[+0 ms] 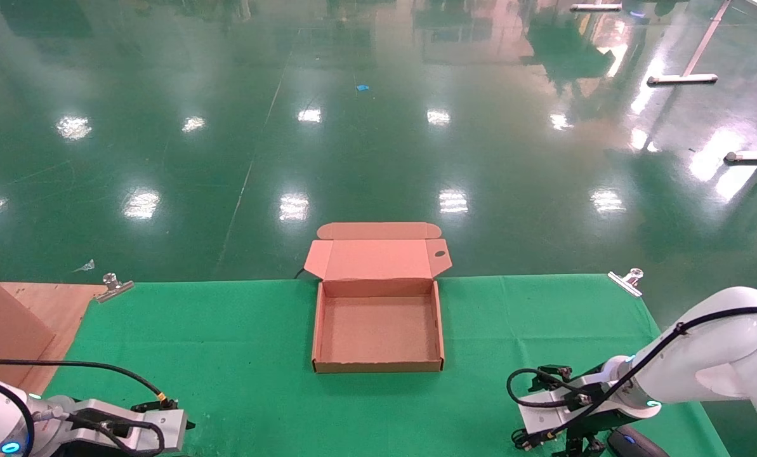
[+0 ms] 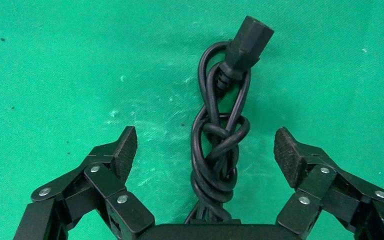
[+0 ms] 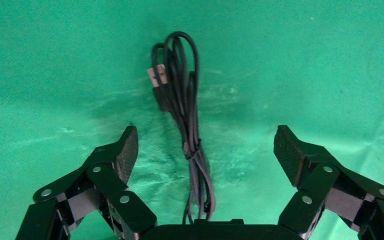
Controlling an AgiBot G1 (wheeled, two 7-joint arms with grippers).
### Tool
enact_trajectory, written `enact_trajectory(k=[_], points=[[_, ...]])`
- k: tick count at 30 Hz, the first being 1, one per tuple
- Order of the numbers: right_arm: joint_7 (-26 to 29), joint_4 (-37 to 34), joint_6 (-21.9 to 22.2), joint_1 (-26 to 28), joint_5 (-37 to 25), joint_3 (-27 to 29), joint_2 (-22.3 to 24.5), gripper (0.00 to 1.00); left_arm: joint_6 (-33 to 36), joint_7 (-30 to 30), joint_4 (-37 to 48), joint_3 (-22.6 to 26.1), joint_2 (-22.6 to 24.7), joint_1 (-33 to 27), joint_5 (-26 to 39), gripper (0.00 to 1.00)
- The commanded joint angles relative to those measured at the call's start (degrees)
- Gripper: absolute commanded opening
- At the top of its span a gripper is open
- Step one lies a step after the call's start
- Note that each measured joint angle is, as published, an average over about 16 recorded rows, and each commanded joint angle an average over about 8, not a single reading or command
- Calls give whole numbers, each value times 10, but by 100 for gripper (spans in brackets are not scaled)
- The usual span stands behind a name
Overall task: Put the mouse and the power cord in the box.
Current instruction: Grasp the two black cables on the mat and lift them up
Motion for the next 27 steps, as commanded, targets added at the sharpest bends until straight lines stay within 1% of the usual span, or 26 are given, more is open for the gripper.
enact_trajectory(k=[1,9,15,21,27], points=[[-8,-9,5,2,2,2,-2,0,-2,7,7,-1,2,-2,-1,0],[-19,-27,29,6,9,7,-7,0,-6,26,23,-3,4,-4,-4,0],[-23,-36,37,9,9,7,-10,0,-2,38,30,-4,2,-5,-6,0],[-25,-43,35,9,10,8,-12,0,11,49,35,-4,0,-6,-6,0],[-27,-49,21,12,12,9,-9,0,26,54,41,-8,-2,-6,-11,0]])
